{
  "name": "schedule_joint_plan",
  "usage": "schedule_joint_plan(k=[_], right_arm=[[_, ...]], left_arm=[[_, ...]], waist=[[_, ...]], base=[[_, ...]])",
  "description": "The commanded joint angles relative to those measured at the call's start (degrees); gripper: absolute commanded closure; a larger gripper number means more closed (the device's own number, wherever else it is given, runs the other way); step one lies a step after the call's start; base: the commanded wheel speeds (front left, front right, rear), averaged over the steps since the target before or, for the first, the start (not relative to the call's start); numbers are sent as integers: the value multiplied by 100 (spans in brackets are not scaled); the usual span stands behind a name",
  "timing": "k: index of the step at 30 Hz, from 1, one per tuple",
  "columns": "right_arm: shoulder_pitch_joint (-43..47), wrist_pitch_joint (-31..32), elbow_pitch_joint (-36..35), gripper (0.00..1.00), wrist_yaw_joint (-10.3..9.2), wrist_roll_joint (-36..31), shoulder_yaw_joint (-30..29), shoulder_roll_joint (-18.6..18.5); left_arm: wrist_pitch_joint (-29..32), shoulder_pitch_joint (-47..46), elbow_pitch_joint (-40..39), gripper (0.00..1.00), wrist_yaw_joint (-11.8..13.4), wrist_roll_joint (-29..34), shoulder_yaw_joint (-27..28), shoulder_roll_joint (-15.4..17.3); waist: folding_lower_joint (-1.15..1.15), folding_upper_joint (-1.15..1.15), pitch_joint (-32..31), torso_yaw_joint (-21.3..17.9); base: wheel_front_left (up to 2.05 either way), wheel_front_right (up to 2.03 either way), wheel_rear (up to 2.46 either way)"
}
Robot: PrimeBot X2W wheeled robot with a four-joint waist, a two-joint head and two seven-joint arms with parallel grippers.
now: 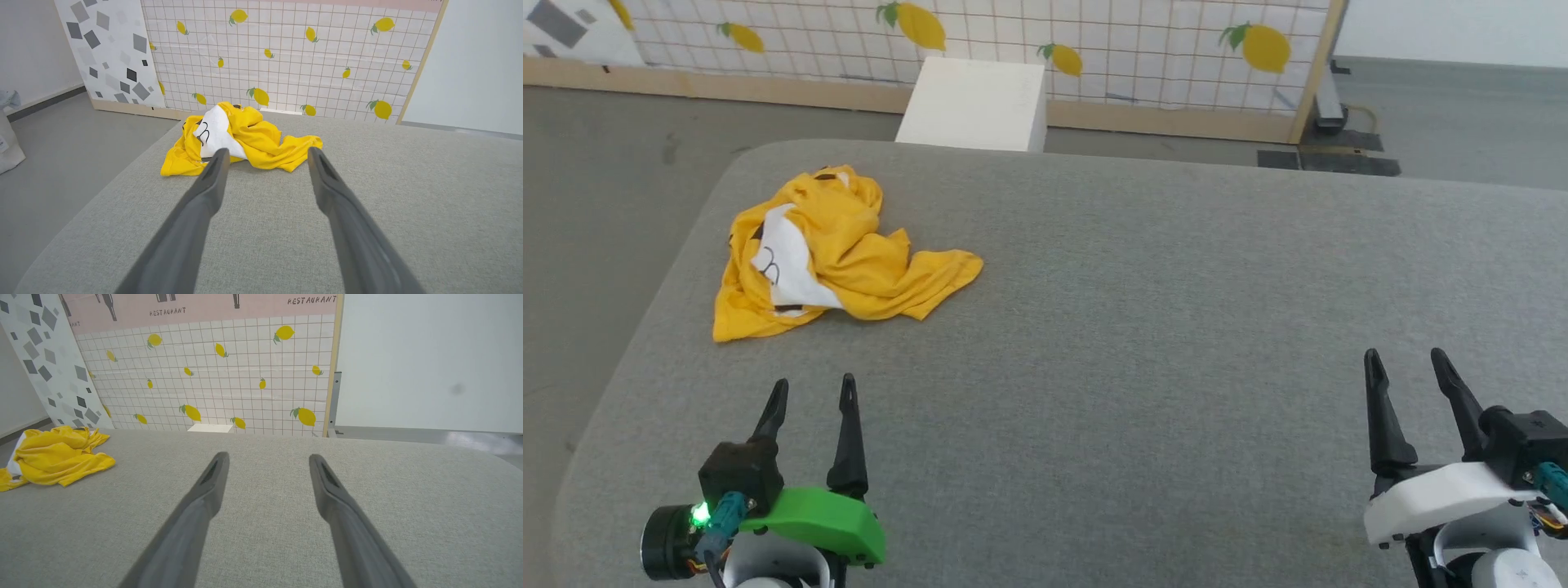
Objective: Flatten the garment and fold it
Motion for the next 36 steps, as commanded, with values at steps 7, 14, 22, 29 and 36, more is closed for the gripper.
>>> schedule_joint_plan(k=[7,14,22,29,36], right_arm=[[-38,-136,112,0,-5,94,-34,7],[-14,-219,221,0,-6,156,-36,8],[18,-314,368,0,-6,210,-9,8],[52,-398,511,0,-7,293,-41,9],[71,-481,662,0,-7,405,-22,10]], left_arm=[[-127,106,32,0,67,-154,45,-16],[-210,152,54,0,77,-221,69,-17],[-304,230,100,0,69,-299,95,-19],[-387,301,131,0,55,-345,125,-21],[-470,364,161,0,31,-366,180,-22]], waist=[[0,0,-34,383],[0,0,-85,687],[0,0,-163,1021],[0,0,-231,1332],[0,0,-301,1624]], base=[[0,0,0],[0,0,0],[0,0,0],[0,0,0],[0,0,0]])
